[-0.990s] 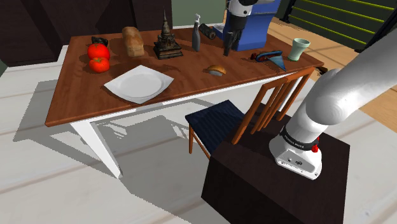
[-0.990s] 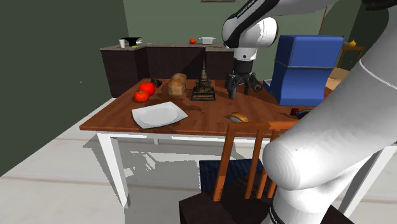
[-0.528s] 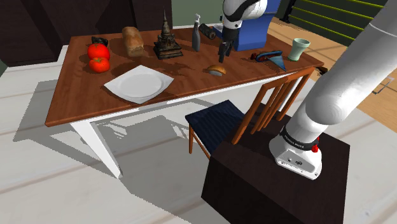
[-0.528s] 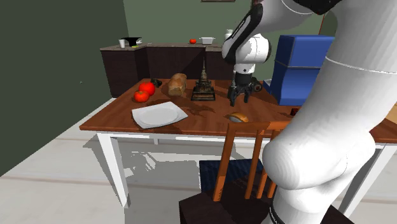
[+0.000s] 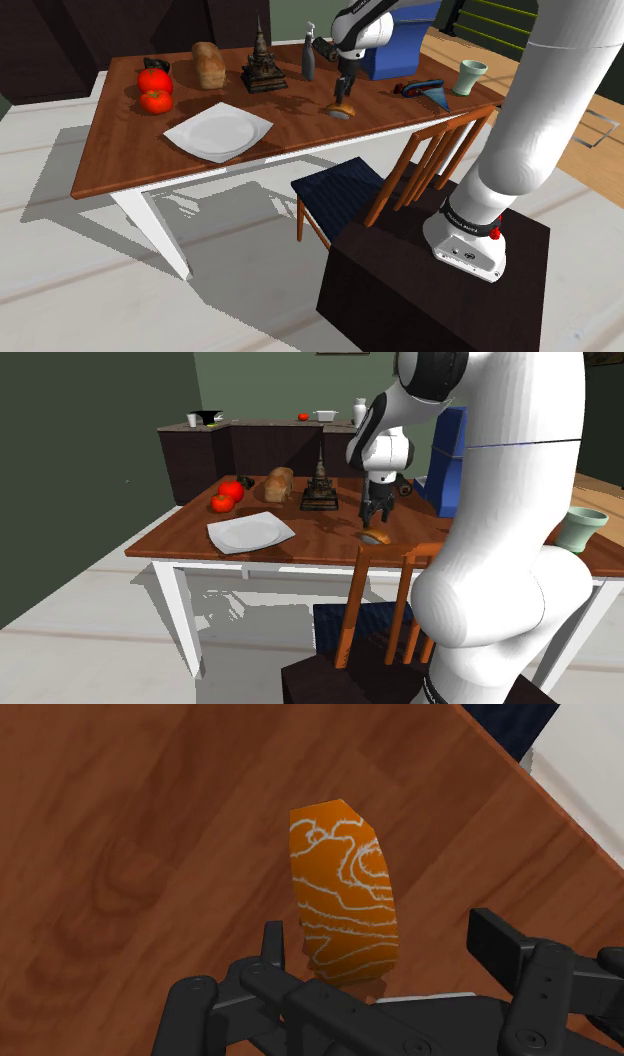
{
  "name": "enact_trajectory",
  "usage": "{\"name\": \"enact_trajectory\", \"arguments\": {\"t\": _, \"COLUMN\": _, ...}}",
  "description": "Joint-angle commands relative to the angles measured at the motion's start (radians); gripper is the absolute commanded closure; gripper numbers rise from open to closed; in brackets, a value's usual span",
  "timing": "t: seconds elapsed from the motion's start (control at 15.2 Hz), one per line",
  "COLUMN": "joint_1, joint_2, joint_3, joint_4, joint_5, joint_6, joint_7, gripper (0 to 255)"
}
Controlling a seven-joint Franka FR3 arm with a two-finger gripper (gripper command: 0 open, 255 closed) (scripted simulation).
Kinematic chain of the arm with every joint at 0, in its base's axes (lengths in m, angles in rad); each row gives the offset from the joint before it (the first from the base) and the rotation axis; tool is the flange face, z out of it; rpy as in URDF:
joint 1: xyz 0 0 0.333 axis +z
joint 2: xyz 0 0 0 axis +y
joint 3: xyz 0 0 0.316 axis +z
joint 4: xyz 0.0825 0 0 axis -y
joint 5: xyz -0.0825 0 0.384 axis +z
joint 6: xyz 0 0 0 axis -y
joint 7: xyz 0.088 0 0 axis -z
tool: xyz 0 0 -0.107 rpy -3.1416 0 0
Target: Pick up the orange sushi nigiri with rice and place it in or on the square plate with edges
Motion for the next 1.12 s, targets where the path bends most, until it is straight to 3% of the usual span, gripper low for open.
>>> {"name": "enact_trajectory", "arguments": {"t": 0.0, "joint_1": -0.008, "joint_2": 0.041, "joint_3": 0.003, "joint_4": 0.02, "joint_5": 0.015, "joint_6": 0.019, "joint_7": -0.02, "gripper": 0}}
{"name": "enact_trajectory", "arguments": {"t": 0.46, "joint_1": -0.017, "joint_2": 0.103, "joint_3": 0.016, "joint_4": 0.005, "joint_5": 0.045, "joint_6": 0.092, "joint_7": -0.04, "gripper": 0}}
{"name": "enact_trajectory", "arguments": {"t": 0.92, "joint_1": -0.017, "joint_2": 0.103, "joint_3": 0.016, "joint_4": 0.005, "joint_5": 0.045, "joint_6": 0.092, "joint_7": -0.04, "gripper": 0}}
{"name": "enact_trajectory", "arguments": {"t": 0.99, "joint_1": -0.017, "joint_2": 0.103, "joint_3": 0.016, "joint_4": 0.005, "joint_5": 0.045, "joint_6": 0.092, "joint_7": -0.04, "gripper": 255}}
{"name": "enact_trajectory", "arguments": {"t": 1.06, "joint_1": -0.017, "joint_2": 0.103, "joint_3": 0.016, "joint_4": 0.005, "joint_5": 0.045, "joint_6": 0.092, "joint_7": -0.04, "gripper": 255}}
